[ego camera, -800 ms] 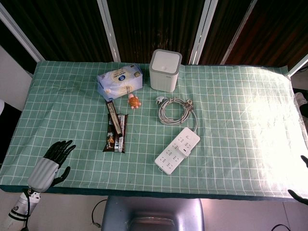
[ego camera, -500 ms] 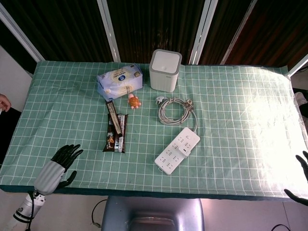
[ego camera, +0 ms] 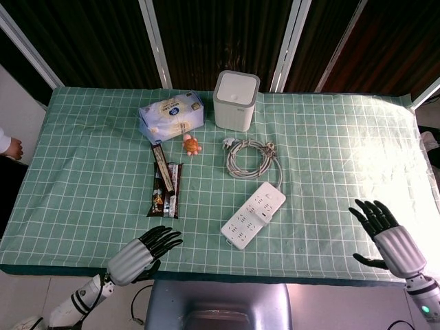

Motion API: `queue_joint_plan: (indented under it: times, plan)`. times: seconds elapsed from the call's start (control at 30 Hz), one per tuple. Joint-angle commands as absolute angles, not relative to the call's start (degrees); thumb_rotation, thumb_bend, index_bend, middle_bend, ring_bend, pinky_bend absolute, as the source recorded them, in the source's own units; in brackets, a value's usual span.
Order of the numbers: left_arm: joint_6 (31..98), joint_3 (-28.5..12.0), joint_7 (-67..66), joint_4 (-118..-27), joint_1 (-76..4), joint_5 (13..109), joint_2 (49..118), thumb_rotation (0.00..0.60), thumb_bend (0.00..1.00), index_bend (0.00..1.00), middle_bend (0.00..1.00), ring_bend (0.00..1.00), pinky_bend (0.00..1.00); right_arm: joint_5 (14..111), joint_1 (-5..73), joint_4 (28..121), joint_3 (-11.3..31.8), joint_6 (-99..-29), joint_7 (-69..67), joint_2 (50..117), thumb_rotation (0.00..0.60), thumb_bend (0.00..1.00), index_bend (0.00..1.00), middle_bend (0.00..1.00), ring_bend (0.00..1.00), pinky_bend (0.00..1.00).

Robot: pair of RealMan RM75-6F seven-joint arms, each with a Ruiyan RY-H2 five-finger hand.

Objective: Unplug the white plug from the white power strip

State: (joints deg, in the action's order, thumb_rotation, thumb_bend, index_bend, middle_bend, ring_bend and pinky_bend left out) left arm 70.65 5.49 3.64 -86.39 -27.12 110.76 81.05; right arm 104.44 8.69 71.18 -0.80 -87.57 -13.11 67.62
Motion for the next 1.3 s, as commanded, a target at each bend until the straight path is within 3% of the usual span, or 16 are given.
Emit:
queue_joint_plan:
  times: [0.03,0.2,0.4,0.57,0.67,0.9,1.3]
  plan:
    - [63.8,3.6,-1.1,-88.8,-31.1,107.8,84.8,0.565,0.72,0.00,0.06,0.01,0.12,106.0,14.4,74.9,0.2,-81.8,-12.4,67.2,0.521,0.12,0.00,0.00,0.00,0.00]
    - [59.0,2.0,-5.0,-87.2,-33.2,104.4,89.5,0.562,0.71,0.00,0.06,0.01,0.11,105.3,20.1,78.1,1.4,-75.1,-12.3,67.2,0.520,0.12,0.00,0.00,0.00,0.00]
    - [57.2,-0.1,-7.4,-84.5,-35.1,101.5,93.5,0.525,0.59,0.00,0.05,0.00,0.11,102.5,24.9,78.8,2.1,-67.5,-10.3,68.8,0.521,0.12,0.00,0.00,0.00,0.00]
    - [55.9,-0.9,-8.6,-82.9,-36.4,99.6,96.1,0.404,0.69,0.00,0.05,0.00,0.10,100.6,27.8,78.0,2.2,-63.3,-10.1,70.9,0.521,0.12,0.00,0.00,0.00,0.00]
    - [54.8,-1.2,-8.7,-81.8,-37.5,98.4,98.1,0.368,0.75,0.00,0.05,0.00,0.10,99.7,29.5,77.2,2.8,-62.0,-9.8,72.8,0.522,0.12,0.00,0.00,0.00,0.00]
    - [52.5,-1.9,-8.1,-78.6,-39.9,96.2,102.1,0.403,0.79,0.00,0.05,0.00,0.10,97.2,32.9,76.6,3.5,-57.9,-6.7,75.4,0.521,0.12,0.00,0.00,0.00,0.00]
    - [52.9,-2.2,-4.5,-72.1,-42.7,95.2,106.6,0.398,0.79,0.00,0.01,0.00,0.10,94.6,35.9,75.5,3.3,-55.2,-3.6,78.8,0.521,0.12,0.00,0.00,0.00,0.00]
